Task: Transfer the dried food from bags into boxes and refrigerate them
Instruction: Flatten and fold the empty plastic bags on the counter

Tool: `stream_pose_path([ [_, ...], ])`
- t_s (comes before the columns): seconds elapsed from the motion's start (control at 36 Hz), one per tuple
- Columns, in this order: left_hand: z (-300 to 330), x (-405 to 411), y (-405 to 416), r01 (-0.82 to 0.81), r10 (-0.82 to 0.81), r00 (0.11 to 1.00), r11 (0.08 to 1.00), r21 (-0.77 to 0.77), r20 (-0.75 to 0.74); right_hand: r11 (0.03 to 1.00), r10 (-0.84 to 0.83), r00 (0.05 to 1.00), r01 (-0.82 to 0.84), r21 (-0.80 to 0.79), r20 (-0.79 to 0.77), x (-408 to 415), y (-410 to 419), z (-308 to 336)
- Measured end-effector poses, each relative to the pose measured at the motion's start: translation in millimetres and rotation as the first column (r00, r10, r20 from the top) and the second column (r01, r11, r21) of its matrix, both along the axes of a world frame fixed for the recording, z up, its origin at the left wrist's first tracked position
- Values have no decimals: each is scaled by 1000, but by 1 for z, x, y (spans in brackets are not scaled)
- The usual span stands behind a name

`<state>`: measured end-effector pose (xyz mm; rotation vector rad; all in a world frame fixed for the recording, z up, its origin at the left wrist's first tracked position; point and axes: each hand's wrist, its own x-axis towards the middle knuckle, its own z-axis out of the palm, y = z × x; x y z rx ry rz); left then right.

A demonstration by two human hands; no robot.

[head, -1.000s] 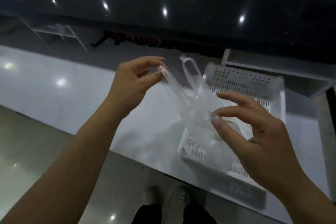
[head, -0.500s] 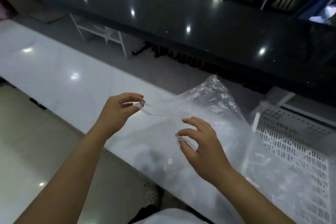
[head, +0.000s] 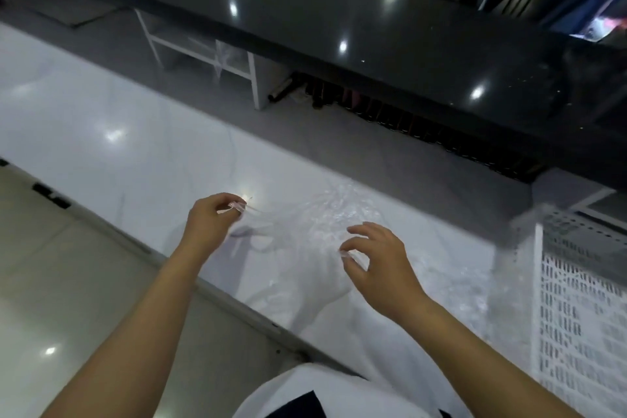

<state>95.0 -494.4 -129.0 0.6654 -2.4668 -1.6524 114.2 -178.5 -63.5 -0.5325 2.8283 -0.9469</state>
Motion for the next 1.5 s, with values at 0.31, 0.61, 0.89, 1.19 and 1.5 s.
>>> stream_pose_path([
  [0.31, 45, 6, 40, -322, 286, 924, 940, -116, -253, 988, 7, 969, -45, 146, 248, 22, 39, -37],
  [0.61, -3, -16, 167, 423, -335, 906, 728, -539, 260, 802, -435, 900, 395, 448, -15, 11, 88, -115],
  [0.89, -47, -17, 119, 570, -405, 815, 438, -695, 413, 771, -452, 891, 376, 514, 26, -82, 106, -104],
  [1.19, -17, 1, 119, 573, -575, 771, 437, -693, 275, 959, -125, 955, 187, 215, -270, -30, 11, -84],
  [1.5, -49, -34, 106, 468, -271, 884, 527, -709, 382, 870, 7, 999, 15, 494, -41, -19, -7, -124],
])
